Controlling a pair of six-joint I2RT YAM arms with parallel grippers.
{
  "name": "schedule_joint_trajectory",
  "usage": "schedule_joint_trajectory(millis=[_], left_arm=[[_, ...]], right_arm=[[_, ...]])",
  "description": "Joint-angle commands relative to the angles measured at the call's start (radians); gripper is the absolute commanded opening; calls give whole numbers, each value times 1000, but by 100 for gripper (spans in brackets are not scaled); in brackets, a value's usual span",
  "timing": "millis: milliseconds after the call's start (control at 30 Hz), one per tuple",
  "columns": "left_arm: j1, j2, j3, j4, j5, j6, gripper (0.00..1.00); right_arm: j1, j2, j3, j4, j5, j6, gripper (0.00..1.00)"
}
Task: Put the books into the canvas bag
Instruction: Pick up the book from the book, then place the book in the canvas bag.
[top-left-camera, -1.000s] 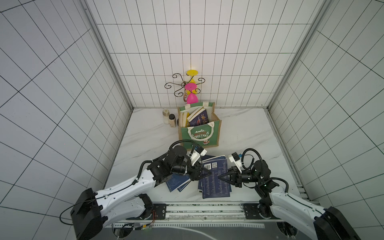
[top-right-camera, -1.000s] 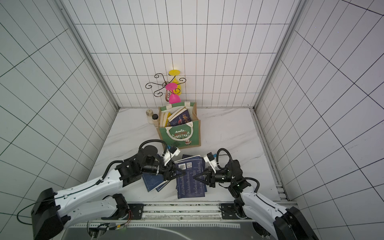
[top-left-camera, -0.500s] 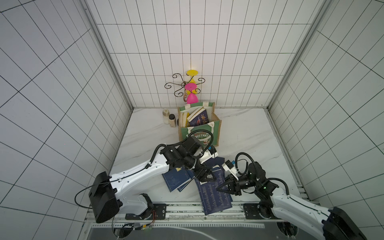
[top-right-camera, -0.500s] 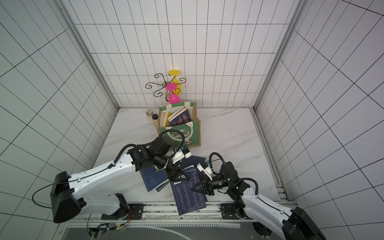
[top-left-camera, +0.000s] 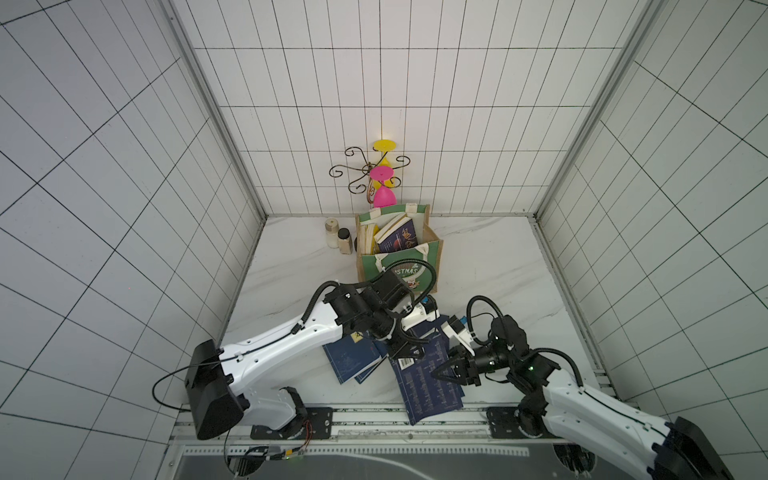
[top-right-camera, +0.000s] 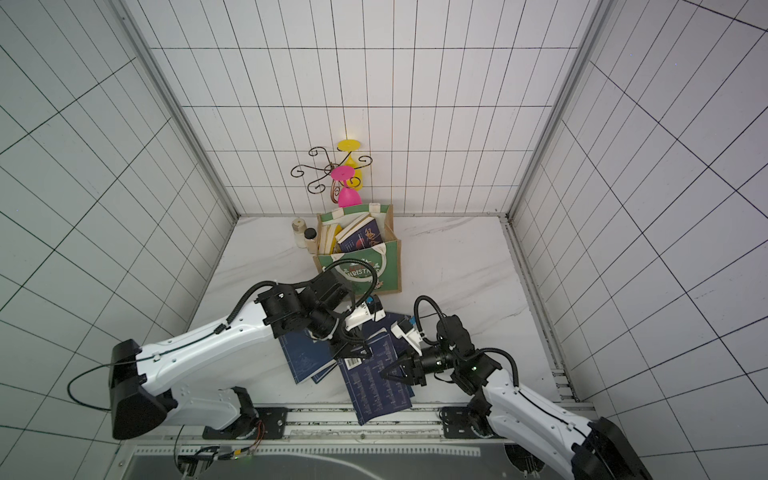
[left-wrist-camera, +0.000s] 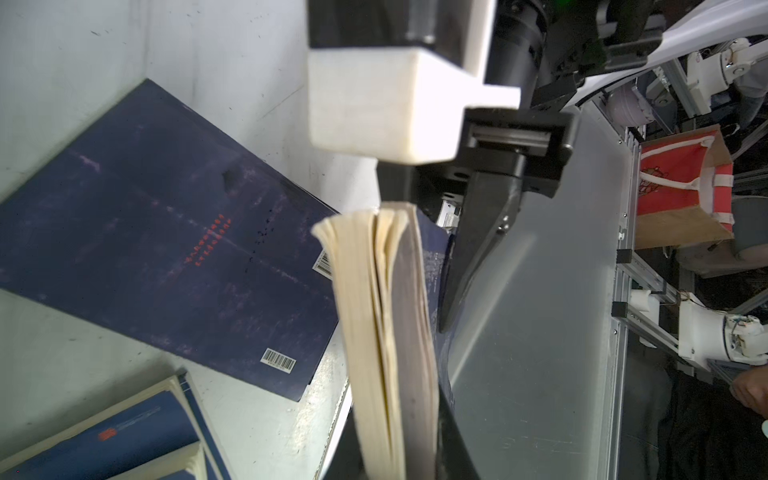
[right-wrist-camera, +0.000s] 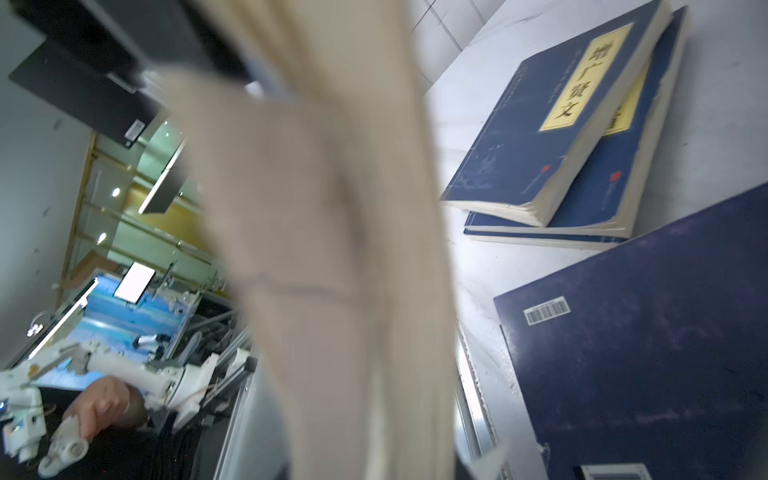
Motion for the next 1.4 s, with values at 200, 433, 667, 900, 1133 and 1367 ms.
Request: schedule_joint_trajectory(millis=[200,433,667,900,1133,1367], left_arm=[[181,146,625,-155,-239,16,0],[295,287,991,-54,-276,-93,0],[398,258,897,242,-367,-169,0],[433,269,746,387,-349,-132,0],[458,227,591,494,-410,-103,0],[481,226,525,515,-465,-76,0]], right_arm=[[-88,-176,188,-315,475,-47,99],[-105,-217,188,-445,613,-82,99],[-107,-257,178,-452,614,-74,99],[-110,-248,178,-451,608,-75,99],[-112,-242,177,-451,607,-76,99],[-114,-222,178,-450,606,-79,99]])
